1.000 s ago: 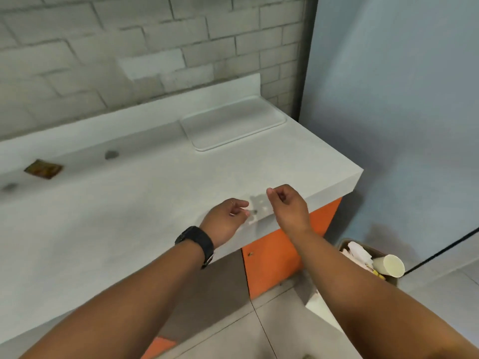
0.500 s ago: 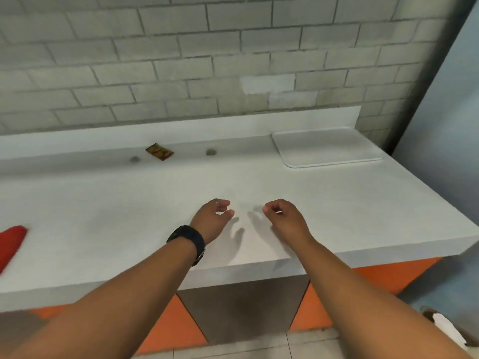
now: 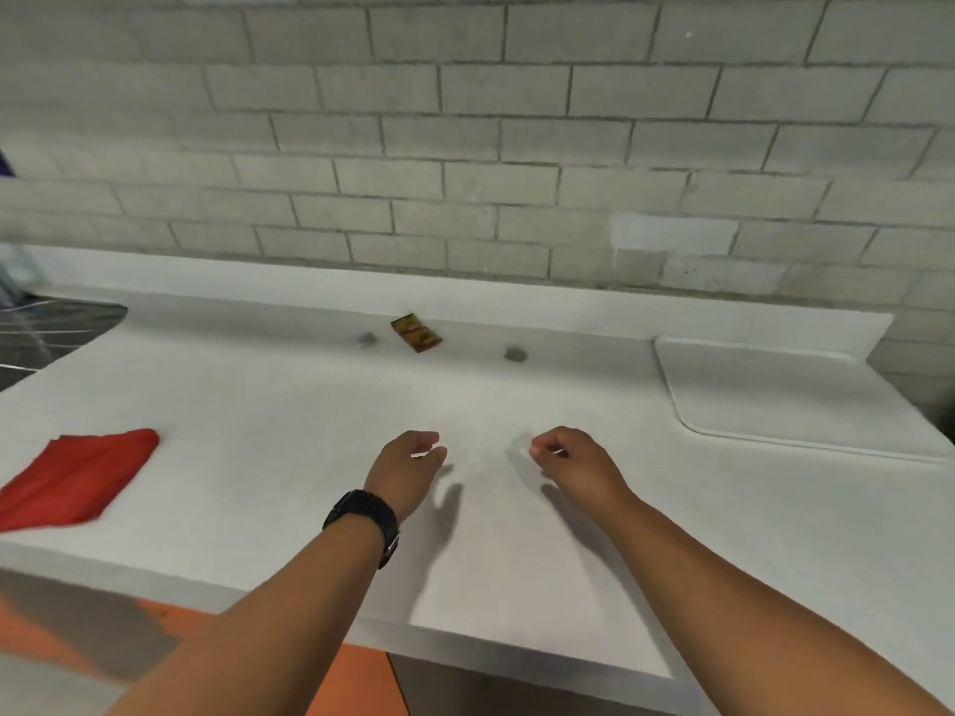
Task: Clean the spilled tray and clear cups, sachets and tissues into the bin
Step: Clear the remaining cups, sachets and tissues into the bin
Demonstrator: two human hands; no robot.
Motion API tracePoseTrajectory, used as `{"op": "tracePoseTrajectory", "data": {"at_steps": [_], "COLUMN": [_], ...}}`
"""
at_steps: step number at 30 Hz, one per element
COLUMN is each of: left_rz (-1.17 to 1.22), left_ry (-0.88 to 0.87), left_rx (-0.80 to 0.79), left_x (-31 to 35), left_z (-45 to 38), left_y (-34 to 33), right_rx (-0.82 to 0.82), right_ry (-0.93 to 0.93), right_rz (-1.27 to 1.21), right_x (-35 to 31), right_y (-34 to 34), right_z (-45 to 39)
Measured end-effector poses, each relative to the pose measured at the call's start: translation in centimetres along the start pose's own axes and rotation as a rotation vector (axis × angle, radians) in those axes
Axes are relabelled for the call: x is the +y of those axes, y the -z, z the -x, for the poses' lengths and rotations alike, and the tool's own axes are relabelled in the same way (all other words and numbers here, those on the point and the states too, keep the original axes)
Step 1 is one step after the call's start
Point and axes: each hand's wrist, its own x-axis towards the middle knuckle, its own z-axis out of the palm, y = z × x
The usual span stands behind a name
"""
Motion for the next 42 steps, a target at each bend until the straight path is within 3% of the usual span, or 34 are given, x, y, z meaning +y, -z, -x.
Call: {"op": "tracePoseTrajectory", "data": {"at_steps": [7, 17, 24, 31, 35, 39, 42], "left_rz": [0.009, -0.165, -0.396, -0.617, -0.718, -0.940, -0.973], "left_ry": [0.066, 0.004, -0.040, -0.107, -0.057, -0.092, -0.151], "left_rx": [0.034, -0.040, -0.031, -0.121, -0.175, -0.114, -0.075], "left_x": [-3.0, -4.2, -3.9, -4.2, -4.9, -4.9, -4.9], "left_z": [-4.9, -19.5, -28.6, -34.9, -37.7, -39.0, -40.0], "left_y": [2.9, 9.5, 11.8, 12.0, 11.2, 10.6, 10.6], "right_rx": [-0.060, 0.064, 0.124, 0.146, 0.170, 0.184, 0.184], "right_ry": [-0.009, -0.107, -0.128, -0.156, -0.162, -0.162, -0.131], "right_rz": [0.066, 0.126, 0.151, 0.201, 0.184, 0.197, 0.206], "right_x": [-1.6, -3.3, -4.7, -4.8, -4.4, -4.0, -3.9], "right_y": [-4.1, -9.4, -11.1, -11.8, -12.0, -12.4, -12.8], "right_z": [-5.5, -13.4, -17.4, -20.3, -21.8, -23.1, -23.7]}}
